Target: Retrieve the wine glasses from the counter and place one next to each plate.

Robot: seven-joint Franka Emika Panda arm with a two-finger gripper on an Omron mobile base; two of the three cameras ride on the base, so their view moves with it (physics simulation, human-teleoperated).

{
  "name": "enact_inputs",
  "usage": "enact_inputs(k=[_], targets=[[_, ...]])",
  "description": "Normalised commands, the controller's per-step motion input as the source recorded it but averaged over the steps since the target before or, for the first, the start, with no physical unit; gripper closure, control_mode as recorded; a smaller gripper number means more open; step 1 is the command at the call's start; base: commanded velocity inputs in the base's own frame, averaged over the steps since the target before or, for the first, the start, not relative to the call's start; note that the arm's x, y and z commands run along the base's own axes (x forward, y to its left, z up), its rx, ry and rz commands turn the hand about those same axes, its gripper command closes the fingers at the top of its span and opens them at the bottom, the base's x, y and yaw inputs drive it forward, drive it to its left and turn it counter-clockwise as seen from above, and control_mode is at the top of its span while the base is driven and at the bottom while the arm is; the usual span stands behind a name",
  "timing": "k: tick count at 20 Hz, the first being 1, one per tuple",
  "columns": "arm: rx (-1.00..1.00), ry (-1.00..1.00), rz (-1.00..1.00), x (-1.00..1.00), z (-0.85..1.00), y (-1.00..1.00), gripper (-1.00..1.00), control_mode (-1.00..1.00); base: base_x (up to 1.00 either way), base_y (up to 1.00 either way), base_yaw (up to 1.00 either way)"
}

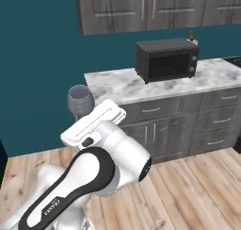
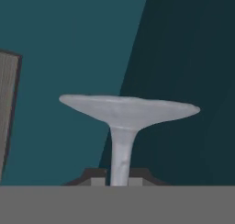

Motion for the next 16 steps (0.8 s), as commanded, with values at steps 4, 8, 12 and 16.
enact_inputs(k=[4,8,12,16], targets=[[0.0,0.0,0.0,0.0,0.0,0.0,1.0,1.0,-1.0,0.87,0.01],[0.0,0.0,0.0,0.0,0.0,0.0,1.0,1.0,-1.0,0.89,0.04],[0.0,0.0,0.0,0.0,0.0,0.0,1.0,1.0,-1.0,0.65,0.06],[0.0,0.0,0.0,0.0,0.0,0.0,1.0,1.0,-1.0,0.5,0.05]])
